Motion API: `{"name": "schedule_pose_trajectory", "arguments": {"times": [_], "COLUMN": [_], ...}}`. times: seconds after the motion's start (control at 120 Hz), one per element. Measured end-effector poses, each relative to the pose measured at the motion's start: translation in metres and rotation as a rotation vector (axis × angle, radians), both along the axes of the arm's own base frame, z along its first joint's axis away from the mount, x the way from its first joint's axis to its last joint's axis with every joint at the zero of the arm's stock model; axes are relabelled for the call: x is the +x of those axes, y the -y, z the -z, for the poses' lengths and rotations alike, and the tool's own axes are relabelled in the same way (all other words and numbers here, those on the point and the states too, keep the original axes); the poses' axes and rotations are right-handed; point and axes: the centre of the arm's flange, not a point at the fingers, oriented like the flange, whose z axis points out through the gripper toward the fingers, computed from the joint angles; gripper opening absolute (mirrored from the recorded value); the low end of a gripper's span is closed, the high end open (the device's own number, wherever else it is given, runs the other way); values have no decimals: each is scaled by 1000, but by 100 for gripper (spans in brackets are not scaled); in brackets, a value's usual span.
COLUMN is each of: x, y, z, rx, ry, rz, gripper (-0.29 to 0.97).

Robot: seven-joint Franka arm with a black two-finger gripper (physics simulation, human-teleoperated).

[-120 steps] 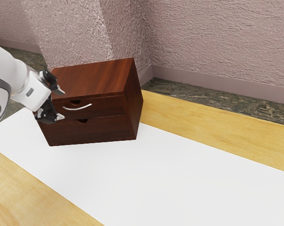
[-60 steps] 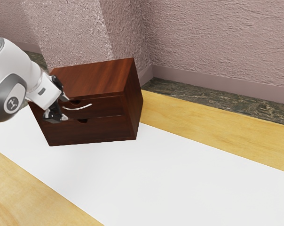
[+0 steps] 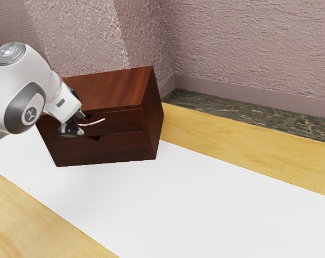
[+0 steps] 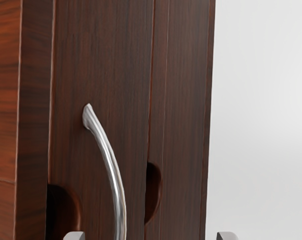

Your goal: Pull the drawer handle with one arm to open the drawer

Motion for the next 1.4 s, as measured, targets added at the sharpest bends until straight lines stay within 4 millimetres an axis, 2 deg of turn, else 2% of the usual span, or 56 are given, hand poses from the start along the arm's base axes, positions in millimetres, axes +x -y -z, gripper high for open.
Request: {"name": "schedule_pose_trajectory", "arguments": {"times": [0.817, 1.117, 1.4], "x": [19, 15, -4], "y": [-4, -4, 5], "z": [22, 23, 26], "rx": [-20, -33, -54], "ry": [-29, -28, -33], "rz": [-7, -7, 3], "gripper": [22, 9, 5]}}
